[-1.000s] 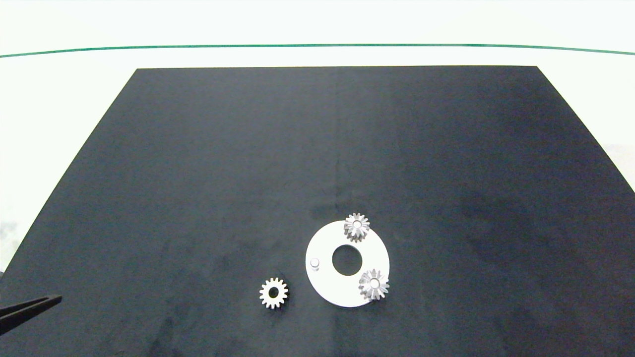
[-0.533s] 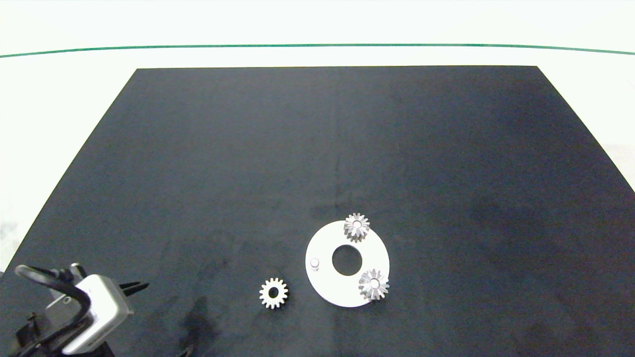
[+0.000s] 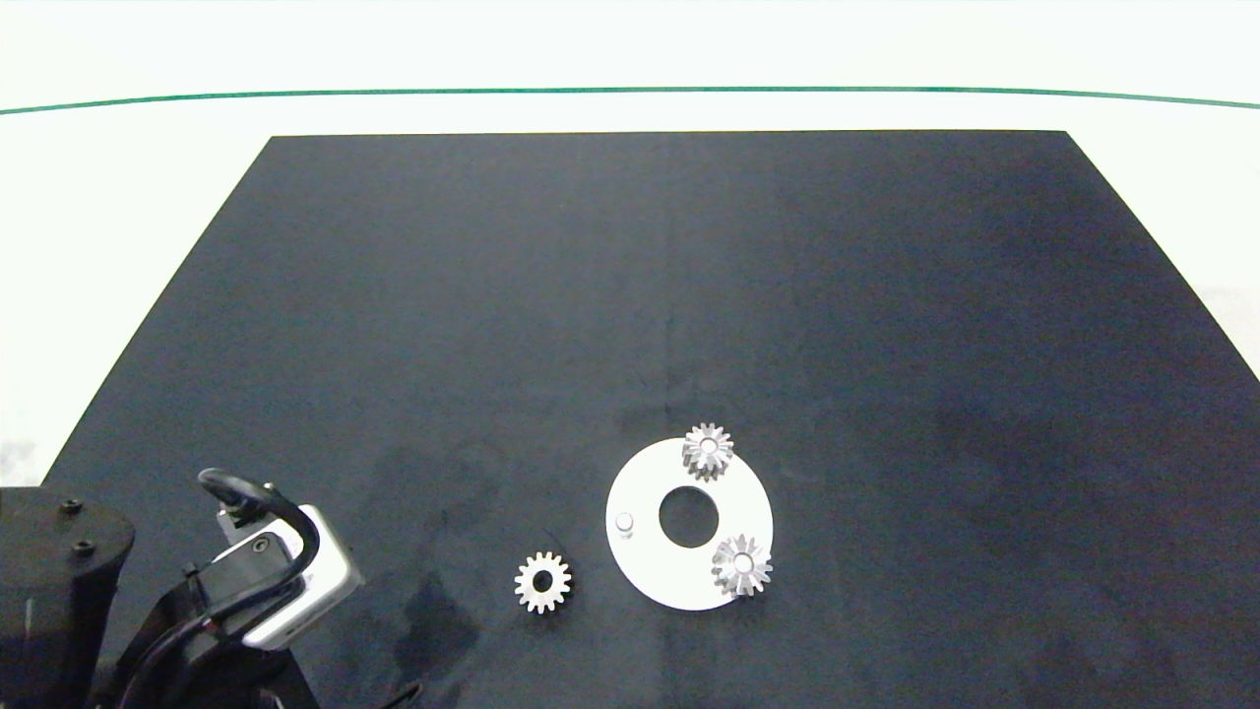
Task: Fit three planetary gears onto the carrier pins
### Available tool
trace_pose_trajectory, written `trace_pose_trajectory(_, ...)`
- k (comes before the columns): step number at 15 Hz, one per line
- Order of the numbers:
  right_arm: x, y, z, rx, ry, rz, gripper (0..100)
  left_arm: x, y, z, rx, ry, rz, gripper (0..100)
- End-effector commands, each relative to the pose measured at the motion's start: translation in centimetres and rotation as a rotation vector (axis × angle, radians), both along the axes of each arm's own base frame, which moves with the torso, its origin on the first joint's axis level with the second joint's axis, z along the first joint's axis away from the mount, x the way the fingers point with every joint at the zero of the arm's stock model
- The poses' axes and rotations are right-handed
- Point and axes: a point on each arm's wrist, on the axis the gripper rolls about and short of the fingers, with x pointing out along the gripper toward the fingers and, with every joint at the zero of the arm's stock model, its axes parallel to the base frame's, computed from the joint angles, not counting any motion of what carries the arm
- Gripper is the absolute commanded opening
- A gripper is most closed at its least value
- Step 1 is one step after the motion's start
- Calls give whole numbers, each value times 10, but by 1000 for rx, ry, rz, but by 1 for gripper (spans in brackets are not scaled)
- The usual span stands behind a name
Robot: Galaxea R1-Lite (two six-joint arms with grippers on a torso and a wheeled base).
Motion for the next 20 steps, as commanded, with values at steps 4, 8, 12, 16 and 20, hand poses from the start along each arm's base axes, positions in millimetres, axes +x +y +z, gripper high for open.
trace_pose_trajectory(4,3,2,-1,-11,12,-3,100,12,-33,0,42,27,-69,100)
trace_pose_trajectory(8,3,2,-3,-16,20,-2,100,16,-50,-5,73,44,-96,100)
trace_pose_trajectory(12,3,2,-4,-15,21,-3,100,24,-64,-1,80,34,-102,100)
trace_pose_trajectory(16,3,2,-4,-18,22,-4,100,32,-75,-1,85,39,-106,100)
trace_pose_trajectory(20,3,2,-4,-17,21,-4,100,42,-87,-9,64,31,-101,100)
